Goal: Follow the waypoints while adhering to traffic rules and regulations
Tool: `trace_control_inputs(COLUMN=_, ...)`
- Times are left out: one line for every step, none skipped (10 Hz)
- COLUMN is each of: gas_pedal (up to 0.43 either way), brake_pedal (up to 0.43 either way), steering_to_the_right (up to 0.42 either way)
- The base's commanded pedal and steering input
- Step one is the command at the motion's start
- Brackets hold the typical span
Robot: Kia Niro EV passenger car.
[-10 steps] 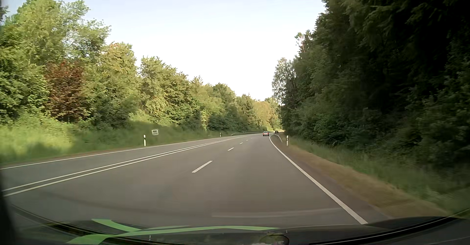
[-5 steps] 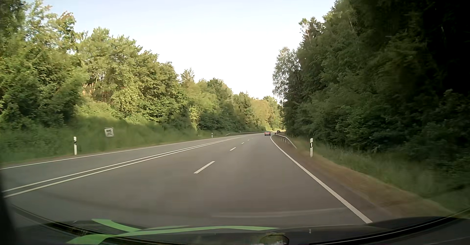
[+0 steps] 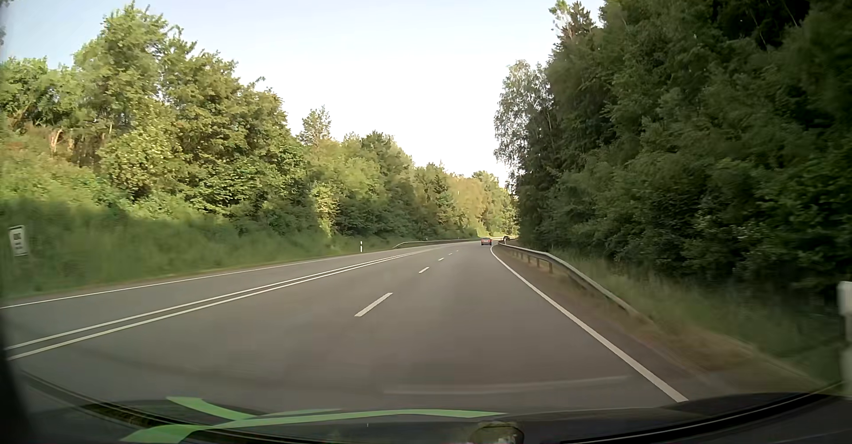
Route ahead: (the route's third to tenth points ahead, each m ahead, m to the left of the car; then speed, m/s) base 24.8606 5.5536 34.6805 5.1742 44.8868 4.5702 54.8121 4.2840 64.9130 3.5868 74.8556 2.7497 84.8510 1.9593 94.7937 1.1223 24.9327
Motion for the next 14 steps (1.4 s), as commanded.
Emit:
trace_control_inputs(gas_pedal=0.378, brake_pedal=0.0, steering_to_the_right=0.004)
trace_control_inputs(gas_pedal=0.378, brake_pedal=0.0, steering_to_the_right=0.005)
trace_control_inputs(gas_pedal=0.378, brake_pedal=0.0, steering_to_the_right=0.006)
trace_control_inputs(gas_pedal=0.39, brake_pedal=0.0, steering_to_the_right=0.007)
trace_control_inputs(gas_pedal=0.39, brake_pedal=0.0, steering_to_the_right=0.007)
trace_control_inputs(gas_pedal=0.39, brake_pedal=0.0, steering_to_the_right=0.007)
trace_control_inputs(gas_pedal=0.39, brake_pedal=0.0, steering_to_the_right=0.007)
trace_control_inputs(gas_pedal=0.39, brake_pedal=0.0, steering_to_the_right=0.007)
trace_control_inputs(gas_pedal=0.398, brake_pedal=0.0, steering_to_the_right=0.007)
trace_control_inputs(gas_pedal=0.421, brake_pedal=0.0, steering_to_the_right=0.007)
trace_control_inputs(gas_pedal=0.421, brake_pedal=0.0, steering_to_the_right=0.006)
trace_control_inputs(gas_pedal=0.421, brake_pedal=0.0, steering_to_the_right=0.006)
trace_control_inputs(gas_pedal=0.429, brake_pedal=0.0, steering_to_the_right=0.005)
trace_control_inputs(gas_pedal=0.429, brake_pedal=0.0, steering_to_the_right=0.005)
